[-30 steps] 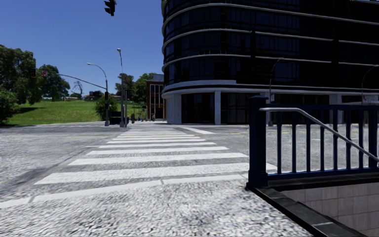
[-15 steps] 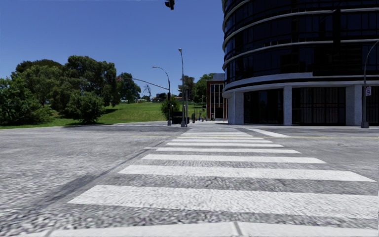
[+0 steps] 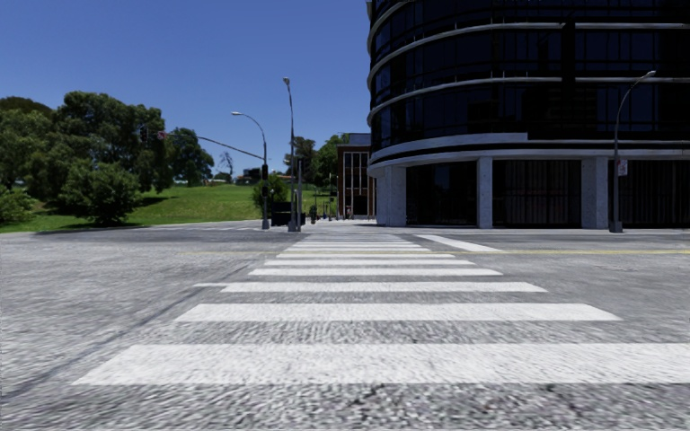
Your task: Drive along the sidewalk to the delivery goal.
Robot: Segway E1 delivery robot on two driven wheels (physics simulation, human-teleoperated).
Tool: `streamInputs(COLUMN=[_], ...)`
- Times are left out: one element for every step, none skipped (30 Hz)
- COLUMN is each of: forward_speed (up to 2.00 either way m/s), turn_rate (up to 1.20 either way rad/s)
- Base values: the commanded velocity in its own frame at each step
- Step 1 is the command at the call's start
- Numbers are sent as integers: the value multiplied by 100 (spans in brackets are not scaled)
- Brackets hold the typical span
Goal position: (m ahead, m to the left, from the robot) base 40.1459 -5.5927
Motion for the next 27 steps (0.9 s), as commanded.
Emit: streamInputs(forward_speed=[200,200,200,200,200,200,200,200,200,200,200,200,200,200,200,200,200,200,200,200,200,200,200,200,200,200,200], turn_rate=[0,0,0,0,0,0,0,0,0,0,0,0,0,0,0,0,0,0,0,0,0,0,0,0,0,0,0])
